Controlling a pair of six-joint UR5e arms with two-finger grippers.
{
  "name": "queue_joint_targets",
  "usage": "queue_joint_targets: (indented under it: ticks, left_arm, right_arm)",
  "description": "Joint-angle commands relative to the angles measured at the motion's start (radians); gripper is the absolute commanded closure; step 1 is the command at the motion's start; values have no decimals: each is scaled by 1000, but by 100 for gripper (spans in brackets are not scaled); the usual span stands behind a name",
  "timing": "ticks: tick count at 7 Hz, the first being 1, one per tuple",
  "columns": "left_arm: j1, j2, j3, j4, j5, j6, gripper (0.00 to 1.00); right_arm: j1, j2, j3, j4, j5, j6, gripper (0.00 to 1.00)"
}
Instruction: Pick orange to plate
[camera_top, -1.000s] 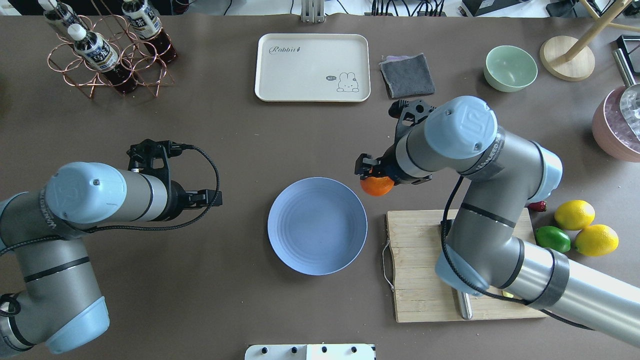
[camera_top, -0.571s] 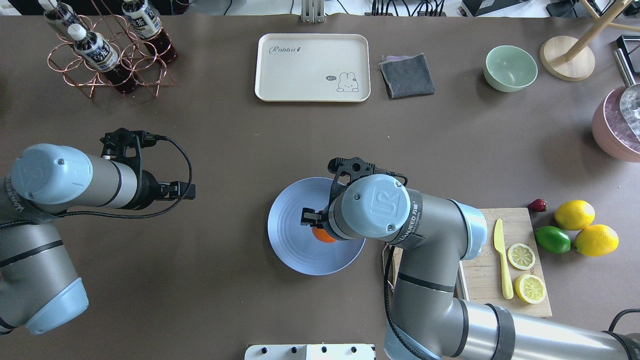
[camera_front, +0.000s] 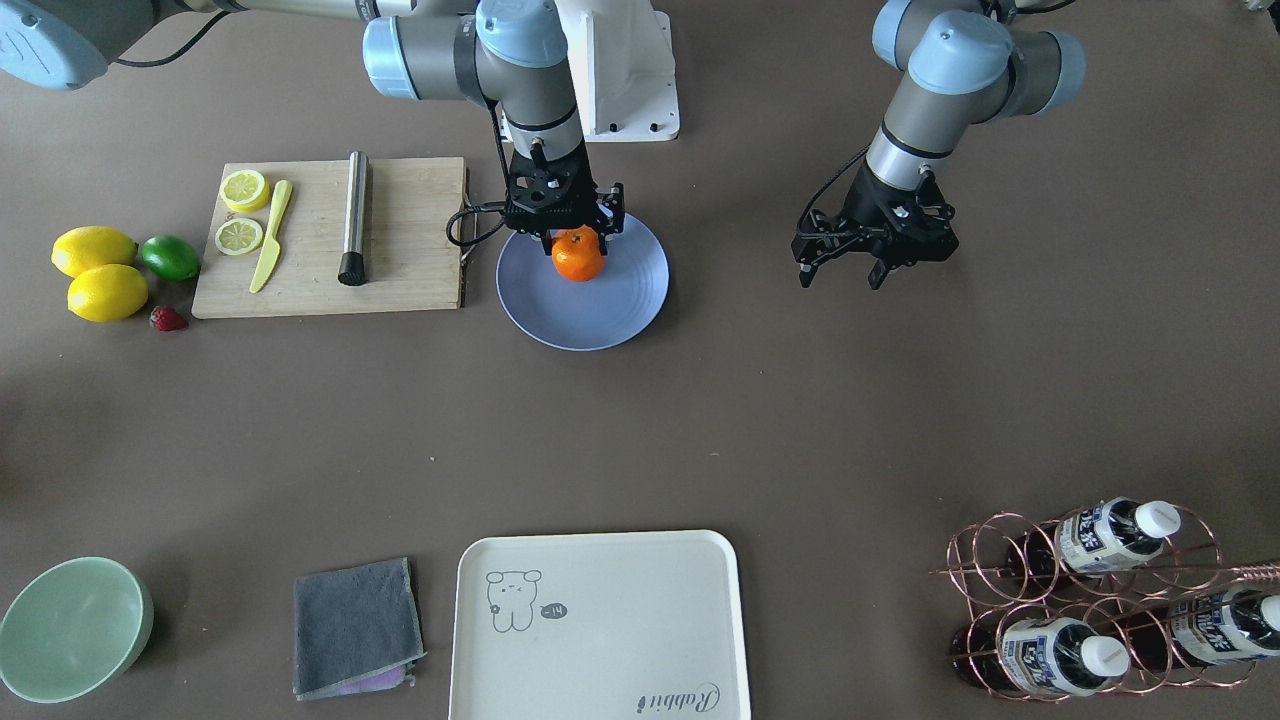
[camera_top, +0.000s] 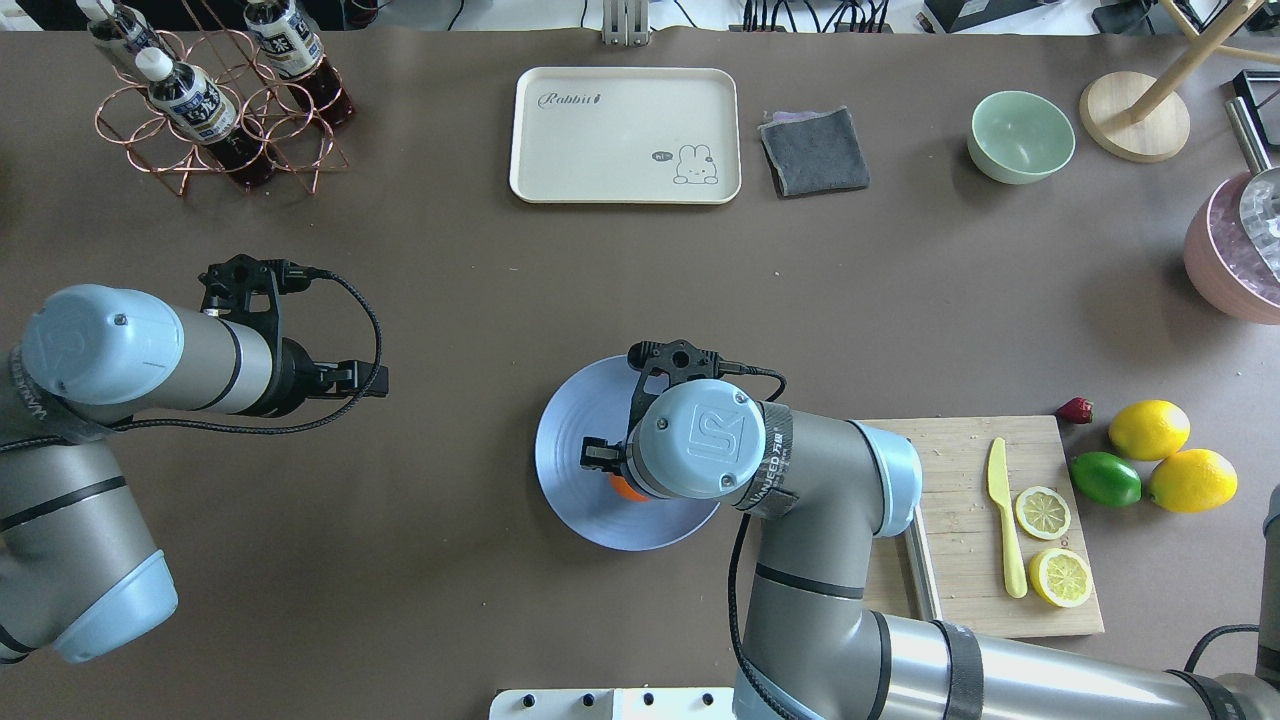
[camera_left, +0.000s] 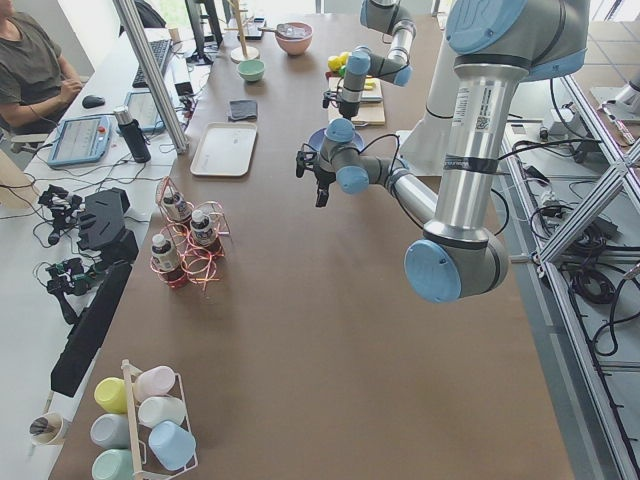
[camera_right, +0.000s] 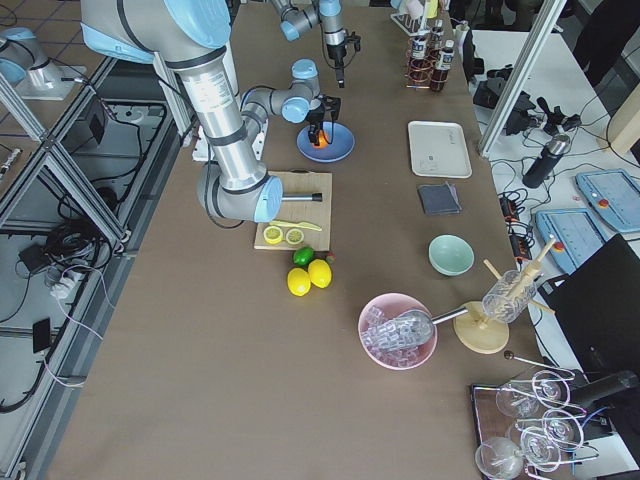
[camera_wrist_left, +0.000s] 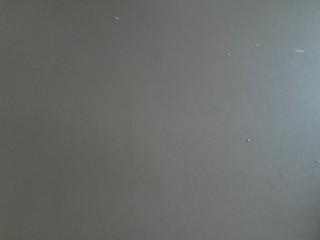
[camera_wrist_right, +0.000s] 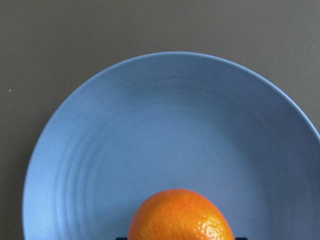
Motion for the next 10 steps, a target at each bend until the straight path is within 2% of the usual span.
queue_joint_targets:
  ticks: [1,2,4,5,6,7,8,9,10]
  left_arm:
    - [0,-2,-1,0,0,-1,3]
    - [0,-2,-1,0,-3,-1,3]
    - [-21,-5,-14,6,-62,-1,3]
    - [-77,-4,-15,12,-125,10,3]
    - [-158,4,-2,14,-209,37,3]
    - [-238,75,-12,30,-260,206,3]
    - [-350,108,-2,52,-326,352,3]
    - [-476,134,-1,136,-411,525,3]
    - [-601,144,-4,249,-467,727,3]
  right_arm:
    - [1,0,-6,0,-1,-4,25]
    - [1,-4,-6,0,-3,-3,0]
    - [22,-9,13,0,3,-12,0]
    - [69,-15,53,-12,26,-12,0]
    - [188,-93,160,-44,149,-27,0]
    - [367,-180,249,-94,307,-155,0]
    - [515,-321,311,-109,439,-341,0]
    - [673,-454,313,-109,551,-615,0]
    - [826,-577,281,-110,613,-934,0]
